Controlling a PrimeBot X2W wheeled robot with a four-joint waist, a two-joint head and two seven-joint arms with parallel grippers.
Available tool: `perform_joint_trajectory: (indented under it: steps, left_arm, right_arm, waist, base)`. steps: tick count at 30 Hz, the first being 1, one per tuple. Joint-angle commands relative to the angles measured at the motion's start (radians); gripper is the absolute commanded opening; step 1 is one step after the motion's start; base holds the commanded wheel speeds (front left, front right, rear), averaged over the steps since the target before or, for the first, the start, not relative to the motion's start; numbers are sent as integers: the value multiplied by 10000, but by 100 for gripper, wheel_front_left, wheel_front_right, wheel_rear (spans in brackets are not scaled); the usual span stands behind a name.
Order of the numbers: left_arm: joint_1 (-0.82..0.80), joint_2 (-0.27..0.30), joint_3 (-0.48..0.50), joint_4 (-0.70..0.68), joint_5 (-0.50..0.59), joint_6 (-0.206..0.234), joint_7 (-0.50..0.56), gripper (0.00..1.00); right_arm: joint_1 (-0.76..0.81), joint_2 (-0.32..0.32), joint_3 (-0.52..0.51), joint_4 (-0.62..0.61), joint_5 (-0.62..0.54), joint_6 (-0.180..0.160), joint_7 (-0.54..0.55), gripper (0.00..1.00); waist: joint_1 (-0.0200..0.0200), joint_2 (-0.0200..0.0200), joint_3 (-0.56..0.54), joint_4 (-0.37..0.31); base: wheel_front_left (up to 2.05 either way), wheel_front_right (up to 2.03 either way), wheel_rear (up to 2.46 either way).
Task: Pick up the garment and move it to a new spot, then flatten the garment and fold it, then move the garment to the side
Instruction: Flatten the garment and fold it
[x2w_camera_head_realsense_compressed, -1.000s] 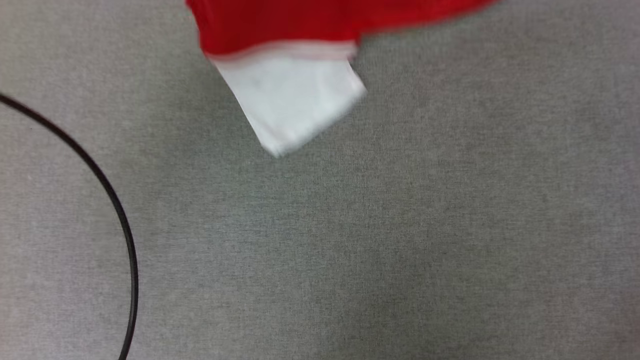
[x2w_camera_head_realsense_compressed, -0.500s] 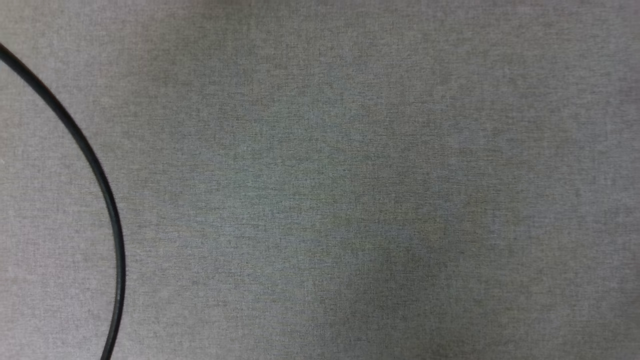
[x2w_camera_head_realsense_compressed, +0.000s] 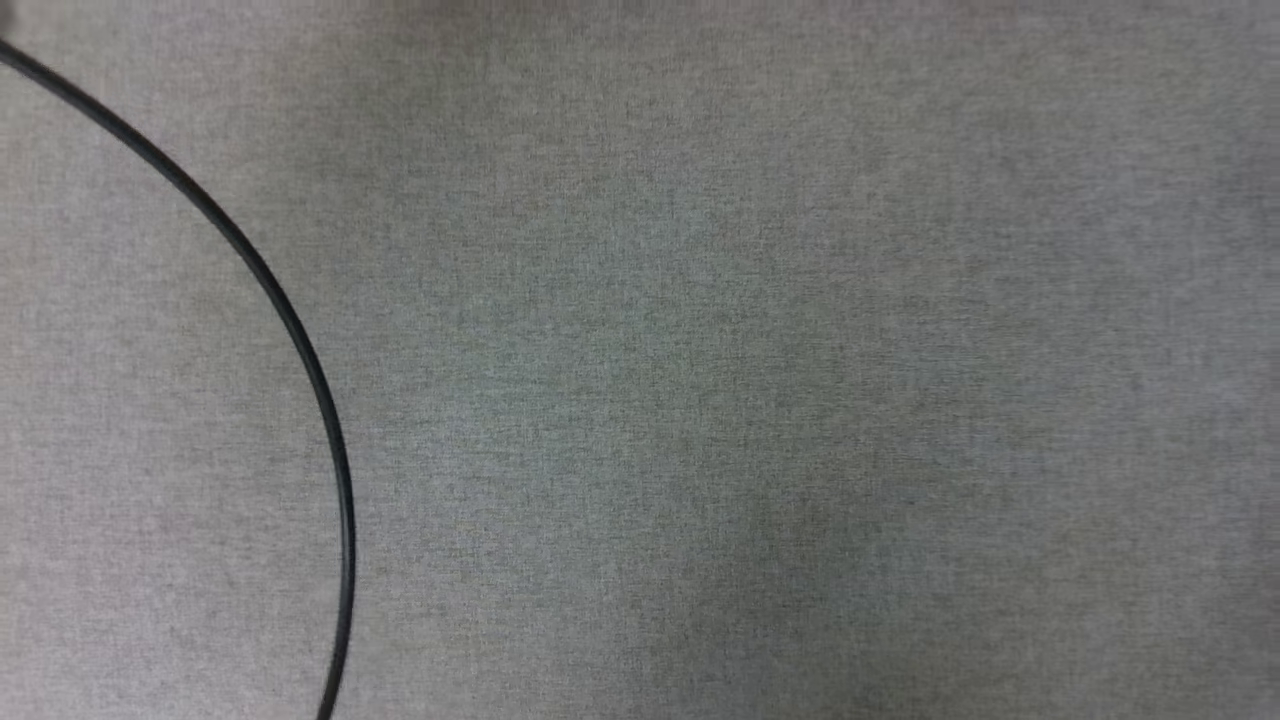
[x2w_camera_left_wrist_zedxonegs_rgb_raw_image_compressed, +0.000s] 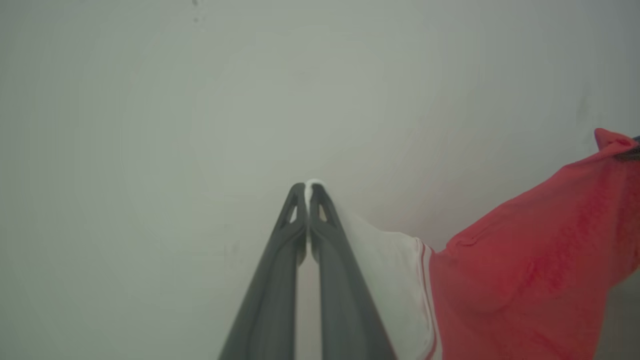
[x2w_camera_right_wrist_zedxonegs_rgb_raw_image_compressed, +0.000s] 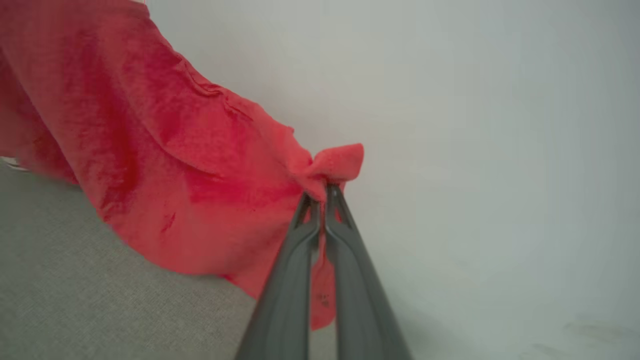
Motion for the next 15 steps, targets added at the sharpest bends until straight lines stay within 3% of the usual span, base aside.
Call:
perform_joint_trajectory:
  steps: [1, 9, 15]
  left_arm:
    - [540, 51, -130, -10, -49, -31, -97, 0]
    - [3855, 562, -724, -884, -635, -49, -389, 0]
    - [6659, 1312, -795, -2306, -1106, 346, -470, 0]
  right_arm:
    - [348, 63, 125, 58, 147, -7, -188, 0]
    - [2436, -159, 1275, -222, 1111, -7, -1067, 0]
    - [4209, -776, 1814, -805, 1629, -7, -1693, 0]
  waist:
    - [-1, 0, -185, -57]
    - [-1, 0, -1212, -120]
    - [-1, 0, -2107, -91]
  base:
    - [0, 0, 0]
    - [0, 0, 0]
    - [0, 0, 0]
